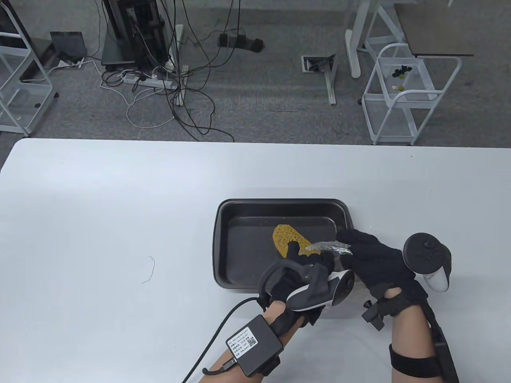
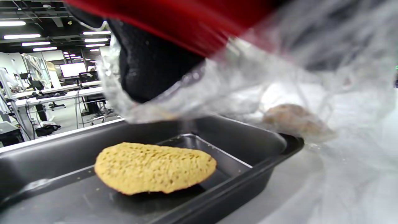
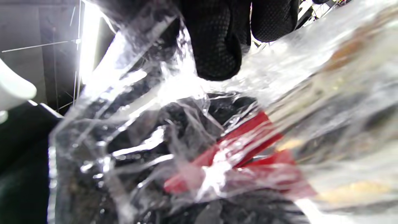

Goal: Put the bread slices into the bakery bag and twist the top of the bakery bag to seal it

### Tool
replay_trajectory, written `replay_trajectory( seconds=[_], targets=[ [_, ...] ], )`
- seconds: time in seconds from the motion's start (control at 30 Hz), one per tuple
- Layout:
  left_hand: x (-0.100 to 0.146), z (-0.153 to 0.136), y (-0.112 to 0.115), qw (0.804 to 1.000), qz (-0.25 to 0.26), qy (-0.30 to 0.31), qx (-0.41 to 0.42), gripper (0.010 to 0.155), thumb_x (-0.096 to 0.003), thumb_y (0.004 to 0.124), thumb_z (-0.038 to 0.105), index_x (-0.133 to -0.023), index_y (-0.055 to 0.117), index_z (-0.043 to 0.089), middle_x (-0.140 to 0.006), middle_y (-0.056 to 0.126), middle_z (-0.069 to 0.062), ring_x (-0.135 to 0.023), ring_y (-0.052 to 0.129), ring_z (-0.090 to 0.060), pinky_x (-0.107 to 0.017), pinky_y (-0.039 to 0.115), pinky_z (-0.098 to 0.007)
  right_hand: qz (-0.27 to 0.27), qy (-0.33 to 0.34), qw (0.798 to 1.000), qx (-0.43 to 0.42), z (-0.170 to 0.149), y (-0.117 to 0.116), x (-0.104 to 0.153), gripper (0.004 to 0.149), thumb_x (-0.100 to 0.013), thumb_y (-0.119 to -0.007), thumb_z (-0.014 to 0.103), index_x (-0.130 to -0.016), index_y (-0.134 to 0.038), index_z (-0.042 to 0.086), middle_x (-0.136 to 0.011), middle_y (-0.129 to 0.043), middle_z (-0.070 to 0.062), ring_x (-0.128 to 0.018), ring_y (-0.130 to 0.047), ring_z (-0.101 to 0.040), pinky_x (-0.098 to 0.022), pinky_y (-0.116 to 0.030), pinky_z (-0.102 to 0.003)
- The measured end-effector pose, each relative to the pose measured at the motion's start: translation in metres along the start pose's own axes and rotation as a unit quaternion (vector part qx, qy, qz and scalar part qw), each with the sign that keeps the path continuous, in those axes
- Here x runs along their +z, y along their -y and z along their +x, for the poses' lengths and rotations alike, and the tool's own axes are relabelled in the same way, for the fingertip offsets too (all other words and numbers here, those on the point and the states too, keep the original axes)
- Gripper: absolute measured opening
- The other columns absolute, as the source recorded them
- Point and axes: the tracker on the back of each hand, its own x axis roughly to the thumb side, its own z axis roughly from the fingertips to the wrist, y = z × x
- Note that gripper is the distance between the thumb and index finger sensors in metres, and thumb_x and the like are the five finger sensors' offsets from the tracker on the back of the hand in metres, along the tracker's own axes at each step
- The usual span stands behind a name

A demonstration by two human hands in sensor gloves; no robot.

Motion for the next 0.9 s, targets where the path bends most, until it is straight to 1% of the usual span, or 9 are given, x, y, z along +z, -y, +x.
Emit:
replay_trajectory(
  seconds=[0.03,0.2,0.27,0.33,0.4,0.47,0.6,0.7,0.9],
  targets=[
    [0.002,-0.001,-0.002,1.000,-0.001,0.002,-0.004,0.085,-0.0323,0.086,0.069,-0.101,0.070,0.022,-0.087,0.096,-0.007,-0.062,0.106,-0.022,-0.081,0.060,-0.057,-0.005,-0.002,1.000,0.011,0.001,0.000,0.000,0.043,-0.047,-0.085,0.028,-0.058,-0.095,-0.013,-0.104,-0.074,-0.030,-0.096,-0.060,-0.063,-0.068,-0.039,-0.076],
    [0.011,-0.003,-0.011,1.000,0.012,-0.003,-0.013,0.085,-0.0321,0.087,0.069,-0.101,0.070,0.024,-0.089,0.096,-0.006,-0.062,0.106,-0.022,-0.081,0.061,-0.057,-0.018,-0.006,0.997,0.081,0.005,-0.006,0.000,0.044,-0.047,-0.085,0.028,-0.059,-0.094,-0.012,-0.105,-0.074,-0.029,-0.097,-0.060,-0.063,-0.068,-0.038,-0.077],
    [0.014,-0.004,-0.016,1.000,0.006,-0.008,-0.024,0.084,-0.0318,0.087,0.069,-0.101,0.071,0.024,-0.089,0.096,-0.005,-0.061,0.106,-0.023,-0.081,0.061,-0.057,-0.023,-0.006,0.992,0.126,0.010,-0.009,0.000,0.043,-0.047,-0.085,0.028,-0.059,-0.095,-0.013,-0.105,-0.074,-0.029,-0.097,-0.059,-0.062,-0.068,-0.037,-0.077],
    [0.018,-0.006,-0.021,0.999,0.001,-0.011,-0.040,0.084,-0.0313,0.088,0.069,-0.101,0.071,0.024,-0.089,0.096,-0.005,-0.062,0.106,-0.023,-0.081,0.061,-0.056,-0.026,-0.007,0.984,0.178,0.014,-0.013,0.000,0.043,-0.047,-0.086,0.028,-0.059,-0.094,-0.013,-0.105,-0.074,-0.029,-0.098,-0.058,-0.062,-0.069,-0.036,-0.077],
    [0.024,-0.011,-0.027,0.998,0.009,-0.021,-0.057,0.085,-0.0307,0.088,0.069,-0.101,0.071,0.025,-0.090,0.095,-0.005,-0.062,0.106,-0.023,-0.081,0.061,-0.056,-0.038,-0.014,0.961,0.273,0.019,-0.017,0.000,0.043,-0.046,-0.086,0.029,-0.059,-0.095,-0.012,-0.105,-0.075,-0.027,-0.098,-0.060,-0.061,-0.069,-0.037,-0.077],
    [0.031,-0.019,-0.031,0.997,0.014,-0.026,-0.069,0.085,-0.0308,0.088,0.069,-0.101,0.071,0.025,-0.090,0.095,-0.005,-0.063,0.106,-0.023,-0.081,0.061,-0.056,-0.041,-0.017,0.949,0.311,0.021,-0.019,0.000,0.043,-0.046,-0.086,0.030,-0.059,-0.095,-0.010,-0.105,-0.076,-0.026,-0.098,-0.060,-0.060,-0.069,-0.038,-0.077],
    [0.042,-0.033,-0.028,0.996,0.010,-0.036,-0.076,0.085,-0.0307,0.088,0.069,-0.101,0.070,0.025,-0.090,0.095,-0.005,-0.063,0.106,-0.023,-0.081,0.061,-0.056,-0.041,-0.022,0.957,0.286,0.019,-0.017,0.000,0.043,-0.046,-0.086,0.029,-0.060,-0.095,-0.011,-0.106,-0.074,-0.027,-0.099,-0.059,-0.061,-0.069,-0.036,-0.077],
    [0.053,-0.047,-0.024,0.996,0.010,-0.047,-0.074,0.085,-0.0310,0.087,0.070,-0.101,0.070,0.025,-0.090,0.095,-0.006,-0.063,0.106,-0.023,-0.081,0.061,-0.056,-0.047,-0.030,0.954,0.293,0.016,-0.013,0.001,0.043,-0.046,-0.086,0.029,-0.060,-0.095,-0.011,-0.105,-0.075,-0.027,-0.098,-0.059,-0.061,-0.069,-0.037,-0.077],
    [0.069,-0.074,-0.014,0.998,0.013,-0.056,-0.039,0.085,-0.0309,0.086,0.070,-0.101,0.070,0.025,-0.089,0.096,-0.006,-0.064,0.106,-0.023,-0.081,0.062,-0.056,-0.052,-0.038,0.953,0.297,0.015,-0.013,0.001,0.043,-0.046,-0.086,0.029,-0.060,-0.094,-0.011,-0.105,-0.075,-0.027,-0.098,-0.059,-0.061,-0.069,-0.037,-0.077]
  ],
)
